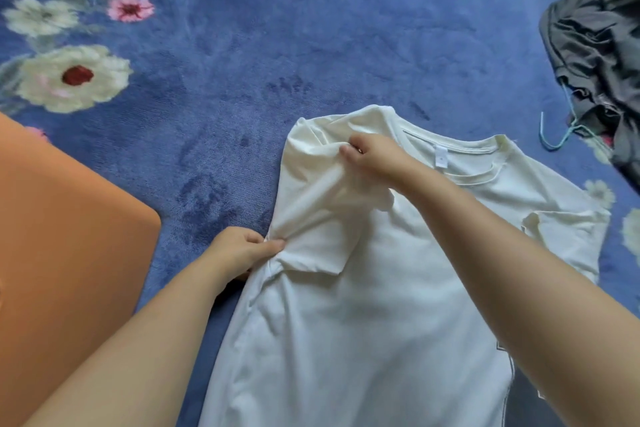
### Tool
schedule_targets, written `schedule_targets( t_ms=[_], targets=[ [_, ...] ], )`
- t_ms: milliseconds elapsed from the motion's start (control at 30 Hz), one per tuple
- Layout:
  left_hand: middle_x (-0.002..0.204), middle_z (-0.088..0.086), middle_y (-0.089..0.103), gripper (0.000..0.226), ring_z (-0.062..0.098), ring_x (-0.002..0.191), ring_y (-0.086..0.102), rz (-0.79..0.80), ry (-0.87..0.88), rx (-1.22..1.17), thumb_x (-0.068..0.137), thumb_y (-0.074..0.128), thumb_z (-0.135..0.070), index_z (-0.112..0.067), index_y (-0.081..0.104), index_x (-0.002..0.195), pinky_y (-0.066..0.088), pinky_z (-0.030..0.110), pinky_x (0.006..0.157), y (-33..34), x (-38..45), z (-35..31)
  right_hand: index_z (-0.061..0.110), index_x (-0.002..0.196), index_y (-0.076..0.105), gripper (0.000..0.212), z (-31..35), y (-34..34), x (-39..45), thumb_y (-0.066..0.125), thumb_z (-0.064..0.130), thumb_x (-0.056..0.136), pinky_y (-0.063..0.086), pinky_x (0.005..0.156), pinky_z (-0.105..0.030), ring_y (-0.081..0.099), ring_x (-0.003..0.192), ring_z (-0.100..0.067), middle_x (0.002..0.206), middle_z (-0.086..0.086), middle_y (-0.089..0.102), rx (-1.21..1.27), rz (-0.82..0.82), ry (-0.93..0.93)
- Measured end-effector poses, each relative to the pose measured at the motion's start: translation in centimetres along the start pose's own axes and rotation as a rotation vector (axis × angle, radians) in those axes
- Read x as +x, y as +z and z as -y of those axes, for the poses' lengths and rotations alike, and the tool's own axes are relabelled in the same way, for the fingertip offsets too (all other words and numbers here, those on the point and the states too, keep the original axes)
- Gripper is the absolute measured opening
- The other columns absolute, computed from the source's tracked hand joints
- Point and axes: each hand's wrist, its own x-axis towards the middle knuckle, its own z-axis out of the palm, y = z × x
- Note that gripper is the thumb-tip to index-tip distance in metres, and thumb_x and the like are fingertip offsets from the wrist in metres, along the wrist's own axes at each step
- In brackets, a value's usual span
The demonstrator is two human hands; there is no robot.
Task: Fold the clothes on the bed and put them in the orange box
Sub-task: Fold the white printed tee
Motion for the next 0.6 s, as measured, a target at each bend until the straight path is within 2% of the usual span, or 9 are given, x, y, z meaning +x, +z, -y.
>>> schedule_targets(
  t_ms=[67,133,233,300,367,433,500,600],
  targets=[
    [0.055,0.003,0.045,0.036,0.016,0.055,0.042,0.018,-0.016,-0.005,0.078,0.073,-0.025,-0.011,0.051,0.054,0.035,0.023,0.053,-0.1,0.2,-0.1,0.013,0.07,0.039,0.032,-0.5,0.9,0.5,0.034,0.024,0.1,0.022,0.061,-0.027,0.046,0.084,-0.025,0.085,-0.007,0.054,-0.106,-0.023,0.04],
    [0.055,0.004,0.042,0.039,0.017,0.055,0.04,0.027,-0.022,-0.002,0.076,0.075,-0.028,-0.012,0.048,0.052,0.033,0.024,0.054,-0.1,0.4,0.0,0.008,0.093,0.049,0.025,-1.5,2.1,0.6,0.033,0.027,0.1,0.027,0.066,-0.029,0.054,0.096,-0.032,0.106,-0.016,0.059,-0.248,-0.119,0.056],
    [0.05,0.001,0.034,0.052,0.015,0.049,0.033,0.009,-0.029,0.023,0.074,0.075,-0.036,-0.018,0.037,0.044,0.027,0.025,0.05,-0.1,0.5,-0.1,0.005,0.11,0.045,0.029,-2.9,3.3,0.0,0.029,0.028,0.1,0.028,0.062,-0.034,0.057,0.094,-0.038,0.106,-0.02,0.062,-0.439,-0.268,0.007],
    [0.048,0.0,0.026,0.063,0.016,0.048,0.026,0.009,-0.026,0.034,0.072,0.075,-0.047,-0.022,0.027,0.04,0.02,0.026,0.049,-0.2,0.5,-0.3,0.005,0.11,0.047,0.034,-2.9,3.2,-0.1,0.028,0.031,0.101,0.028,0.062,-0.034,0.057,0.093,-0.037,0.102,-0.02,0.062,-0.341,-0.331,0.036],
    [0.051,0.001,0.024,0.065,0.016,0.051,0.025,0.006,-0.029,0.053,0.071,0.073,-0.053,-0.022,0.023,0.041,0.019,0.028,0.051,-0.3,0.7,-0.4,0.005,0.097,0.054,0.039,-3.0,2.3,0.0,0.033,0.037,0.1,0.028,0.062,-0.032,0.055,0.089,-0.032,0.091,-0.016,0.061,-0.089,-0.243,0.092],
    [0.051,0.002,0.025,0.063,0.016,0.051,0.026,-0.006,-0.031,0.06,0.074,0.07,-0.051,-0.023,0.024,0.043,0.019,0.028,0.051,-0.2,0.8,-0.3,0.008,0.076,0.054,0.036,-3.4,1.1,-0.7,0.048,0.039,0.094,0.029,0.056,-0.026,0.049,0.071,-0.022,0.069,-0.005,0.051,0.098,-0.006,0.105],
    [0.047,0.0,0.024,0.063,0.017,0.047,0.025,-0.026,-0.035,0.055,0.074,0.07,-0.049,-0.022,0.023,0.042,0.018,0.027,0.049,-0.2,1.1,-0.4,0.012,0.065,0.052,0.029,-4.2,0.1,-1.5,0.063,0.028,0.087,0.029,0.048,-0.018,0.041,0.057,-0.012,0.06,0.003,0.042,0.185,0.194,0.129],
    [0.036,-0.007,0.021,0.065,0.011,0.036,0.023,-0.12,-0.008,0.142,0.076,0.068,-0.049,-0.02,0.022,0.04,0.018,0.025,0.043,0.1,0.5,-1.1,0.012,0.071,0.059,0.017,-5.3,-0.1,-1.2,0.06,0.012,0.087,0.035,0.056,-0.023,0.044,0.063,-0.014,0.067,-0.002,0.048,0.429,0.185,0.124]
  ],
)
